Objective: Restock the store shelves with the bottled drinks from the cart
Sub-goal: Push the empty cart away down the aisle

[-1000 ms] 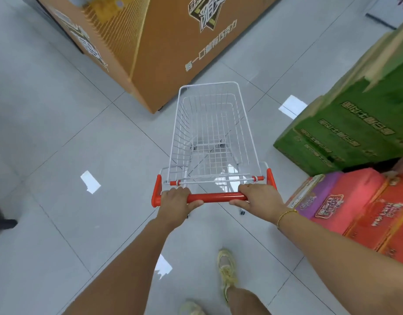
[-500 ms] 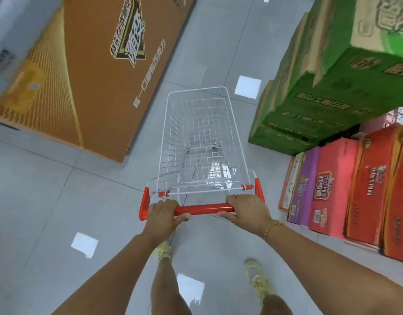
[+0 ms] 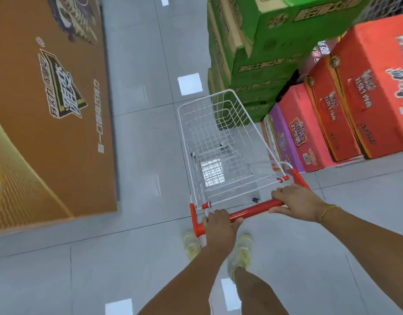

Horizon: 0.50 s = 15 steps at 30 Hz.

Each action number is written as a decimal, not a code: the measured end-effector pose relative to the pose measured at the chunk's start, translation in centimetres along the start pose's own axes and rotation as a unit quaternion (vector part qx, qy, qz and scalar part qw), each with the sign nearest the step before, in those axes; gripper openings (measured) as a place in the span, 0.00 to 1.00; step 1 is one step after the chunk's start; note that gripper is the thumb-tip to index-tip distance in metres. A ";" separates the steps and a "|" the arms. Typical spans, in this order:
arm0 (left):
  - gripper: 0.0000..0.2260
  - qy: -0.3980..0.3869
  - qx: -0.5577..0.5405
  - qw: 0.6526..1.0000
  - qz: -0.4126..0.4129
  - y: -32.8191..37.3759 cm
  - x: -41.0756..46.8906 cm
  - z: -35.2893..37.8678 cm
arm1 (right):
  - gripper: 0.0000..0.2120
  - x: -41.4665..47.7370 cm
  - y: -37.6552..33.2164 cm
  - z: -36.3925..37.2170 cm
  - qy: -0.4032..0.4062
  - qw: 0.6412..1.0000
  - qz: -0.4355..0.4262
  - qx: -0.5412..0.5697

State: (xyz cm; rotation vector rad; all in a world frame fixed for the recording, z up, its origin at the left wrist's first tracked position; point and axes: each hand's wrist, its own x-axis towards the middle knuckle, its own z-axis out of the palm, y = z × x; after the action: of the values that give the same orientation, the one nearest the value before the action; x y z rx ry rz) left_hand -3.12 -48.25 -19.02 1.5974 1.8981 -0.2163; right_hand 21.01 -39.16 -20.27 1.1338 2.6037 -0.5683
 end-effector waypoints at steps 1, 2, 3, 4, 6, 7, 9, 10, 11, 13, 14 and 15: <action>0.46 -0.004 0.012 1.000 0.012 1.2 0.1 -0.1 | 0.25 -1.0 0.7 0.2 -0.017 1.000 0.017 0.001; 0.47 -0.010 0.019 1.000 0.023 2.5 0.4 0.1 | 0.26 -2.0 1.6 0.4 -0.028 0.999 0.032 -0.001; 0.48 -0.021 0.030 0.999 0.037 3.6 0.9 0.3 | 0.27 -2.8 2.5 0.3 -0.036 0.998 0.043 -0.003; 0.48 -0.027 0.024 0.998 0.046 4.7 1.5 0.5 | 0.27 -3.5 3.4 0.2 -0.047 0.997 0.057 0.000; 0.41 -0.024 0.062 0.996 0.062 6.7 2.4 0.0 | 0.26 -4.6 5.2 0.0 -0.064 0.995 0.081 0.002; 0.37 -0.047 0.070 0.995 0.058 7.6 3.0 -0.2 | 0.24 -5.1 6.1 -0.1 -0.075 0.993 0.094 0.004; 0.40 -0.061 0.072 0.991 0.091 9.2 4.5 -0.4 | 0.20 -5.6 7.5 -0.5 -0.084 0.990 0.115 0.017; 0.39 -0.075 0.088 0.988 0.103 9.8 5.5 -0.5 | 0.19 -5.7 8.1 -0.6 -0.080 0.989 0.121 0.026; 0.34 -0.078 0.097 0.986 0.114 10.2 6.4 -0.8 | 0.20 -5.6 8.6 -0.8 -0.077 0.989 0.126 0.033; 0.29 -0.062 0.105 0.985 0.121 10.7 7.7 -1.3 | 0.20 -5.3 9.5 -1.2 -0.078 0.988 0.130 0.045; 0.32 -0.056 0.107 0.985 0.119 11.1 8.0 -1.4 | 0.20 -5.3 9.9 -1.4 -0.080 0.987 0.128 0.051; 0.39 -0.048 0.100 0.986 0.126 11.6 7.9 -1.5 | 0.20 -5.2 10.3 -1.5 -0.085 0.987 0.126 0.058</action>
State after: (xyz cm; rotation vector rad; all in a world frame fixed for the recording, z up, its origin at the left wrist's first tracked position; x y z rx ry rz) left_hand 6.67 -38.09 -19.13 1.9081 1.6241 -0.3775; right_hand 32.06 -35.45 -19.58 1.3597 2.2648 -0.7311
